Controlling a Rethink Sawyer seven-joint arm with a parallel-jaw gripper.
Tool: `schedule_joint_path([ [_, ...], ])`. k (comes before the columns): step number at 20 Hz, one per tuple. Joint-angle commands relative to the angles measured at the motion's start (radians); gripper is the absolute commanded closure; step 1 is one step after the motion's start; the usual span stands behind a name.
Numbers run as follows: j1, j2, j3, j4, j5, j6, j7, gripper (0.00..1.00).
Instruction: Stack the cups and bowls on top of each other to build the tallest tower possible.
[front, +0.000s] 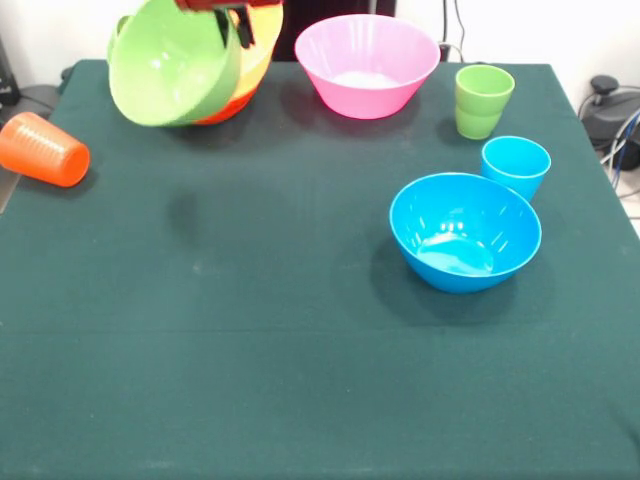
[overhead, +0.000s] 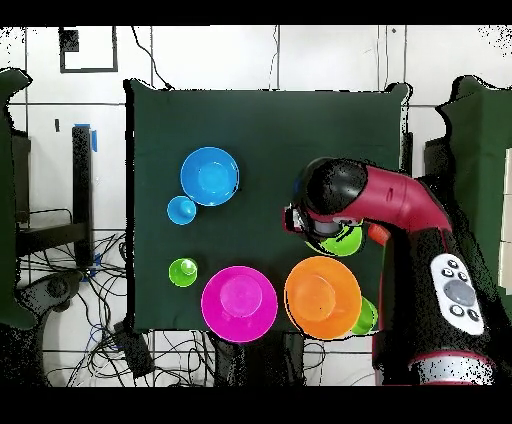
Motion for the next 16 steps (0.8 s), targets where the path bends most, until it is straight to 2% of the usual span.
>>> schedule_joint_path([
  [1, -0.033, -0.077, 0.044, 0.155, 0.023, -0.046, -0.015, 1.0],
  [8, -0.079, -0.051, 0.07, 0.177, 0.018, -0.05, -0.036, 1.0],
  [11, -0.094, -0.105, 0.071, 0.239, 0.031, -0.066, -0.037, 1.0],
  [16, -0.151, -0.218, 0.072, 0.41, 0.064, -0.173, -0.066, 1.0],
])
